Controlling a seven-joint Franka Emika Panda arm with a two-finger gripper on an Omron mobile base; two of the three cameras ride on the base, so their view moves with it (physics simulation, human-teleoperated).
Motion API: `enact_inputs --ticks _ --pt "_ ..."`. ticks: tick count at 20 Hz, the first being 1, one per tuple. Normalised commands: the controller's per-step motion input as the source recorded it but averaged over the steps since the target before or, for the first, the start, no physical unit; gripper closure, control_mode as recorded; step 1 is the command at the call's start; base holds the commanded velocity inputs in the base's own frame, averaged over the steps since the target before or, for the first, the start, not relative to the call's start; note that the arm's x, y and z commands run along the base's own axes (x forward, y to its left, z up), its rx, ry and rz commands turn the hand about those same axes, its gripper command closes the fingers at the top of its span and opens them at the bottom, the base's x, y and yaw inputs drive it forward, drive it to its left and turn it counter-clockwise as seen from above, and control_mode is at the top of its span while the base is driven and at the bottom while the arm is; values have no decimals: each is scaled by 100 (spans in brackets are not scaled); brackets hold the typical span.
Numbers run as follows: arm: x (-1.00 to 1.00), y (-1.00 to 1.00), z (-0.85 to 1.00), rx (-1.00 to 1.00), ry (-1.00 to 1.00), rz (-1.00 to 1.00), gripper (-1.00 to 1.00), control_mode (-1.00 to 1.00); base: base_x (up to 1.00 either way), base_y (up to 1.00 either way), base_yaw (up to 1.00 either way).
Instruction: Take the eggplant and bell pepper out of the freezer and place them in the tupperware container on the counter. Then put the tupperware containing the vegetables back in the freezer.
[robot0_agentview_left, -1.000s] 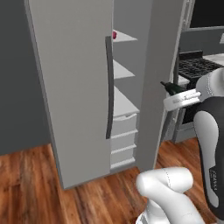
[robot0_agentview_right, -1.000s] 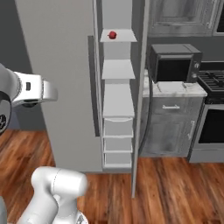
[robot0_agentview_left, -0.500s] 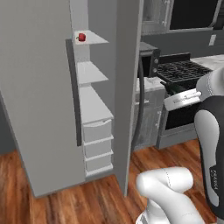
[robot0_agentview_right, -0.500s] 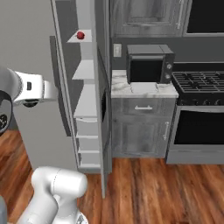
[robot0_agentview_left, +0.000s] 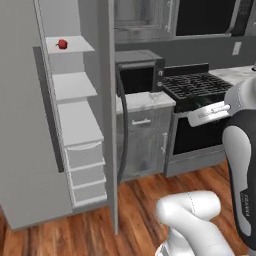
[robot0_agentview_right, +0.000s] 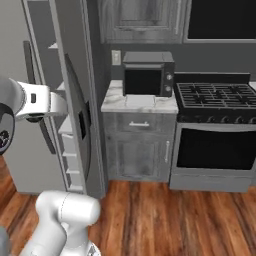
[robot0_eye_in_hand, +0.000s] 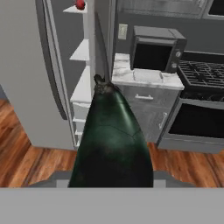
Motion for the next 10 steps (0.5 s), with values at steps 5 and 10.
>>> enact_inputs --ticks 5,10 --pt "0 0 0 0 0 0 100 100 1 -66 10" --pt "0 0 0 0 0 0 100 100 4 -50 5"
